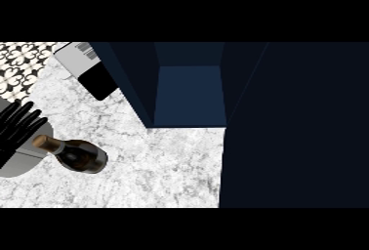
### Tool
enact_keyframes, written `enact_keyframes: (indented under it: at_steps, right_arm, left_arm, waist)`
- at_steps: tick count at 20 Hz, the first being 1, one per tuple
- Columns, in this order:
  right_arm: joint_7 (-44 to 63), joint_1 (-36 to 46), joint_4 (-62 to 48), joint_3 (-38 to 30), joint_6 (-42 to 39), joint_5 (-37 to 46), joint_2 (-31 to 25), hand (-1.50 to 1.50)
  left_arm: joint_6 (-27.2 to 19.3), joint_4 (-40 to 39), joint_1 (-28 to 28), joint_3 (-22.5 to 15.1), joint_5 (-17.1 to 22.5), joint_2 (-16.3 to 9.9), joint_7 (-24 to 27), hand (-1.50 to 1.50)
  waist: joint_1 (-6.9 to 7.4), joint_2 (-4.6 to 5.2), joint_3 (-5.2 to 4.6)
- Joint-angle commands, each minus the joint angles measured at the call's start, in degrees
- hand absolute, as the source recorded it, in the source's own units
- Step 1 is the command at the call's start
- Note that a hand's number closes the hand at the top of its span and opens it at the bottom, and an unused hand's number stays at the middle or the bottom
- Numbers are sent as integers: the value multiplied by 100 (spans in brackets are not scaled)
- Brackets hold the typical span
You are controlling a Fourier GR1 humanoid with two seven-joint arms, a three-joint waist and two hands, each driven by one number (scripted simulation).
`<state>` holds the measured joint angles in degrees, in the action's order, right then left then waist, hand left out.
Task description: Pick up the wine, place it into the cabinet and close the cabinet
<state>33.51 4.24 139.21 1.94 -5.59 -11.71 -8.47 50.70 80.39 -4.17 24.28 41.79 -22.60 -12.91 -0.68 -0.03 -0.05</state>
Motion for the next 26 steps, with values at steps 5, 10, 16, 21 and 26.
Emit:
enact_keyframes:
  at_steps: [5, 10, 16, 21, 26]
  right_arm:
    - [418, 63, 764, -388, -20, -689, -138, -150]
    - [417, -72, 870, -181, 59, -515, 8, -150]
    - [370, -278, 935, -127, -22, -495, 84, -150]
    - [314, -378, 967, -204, -114, -488, 92, -150]
    - [463, -328, 1177, 203, 17, -316, 237, -150]
  left_arm:
    - [447, -1212, -500, 212, -1326, 152, 1055, -150]
    - [519, -1587, -529, 46, -2189, 450, 1735, -150]
    - [672, -2311, -833, -52, -2712, 296, 2339, -150]
    - [855, -2212, -444, -67, -2689, 265, 2707, -150]
    - [658, -2769, -867, -157, -3043, 193, 3079, -150]
  waist:
    - [-2, 5, 0]
    - [-29, 6, -3]
    - [-46, 9, -4]
    - [8, -6, 1]
    - [-45, -5, -4]
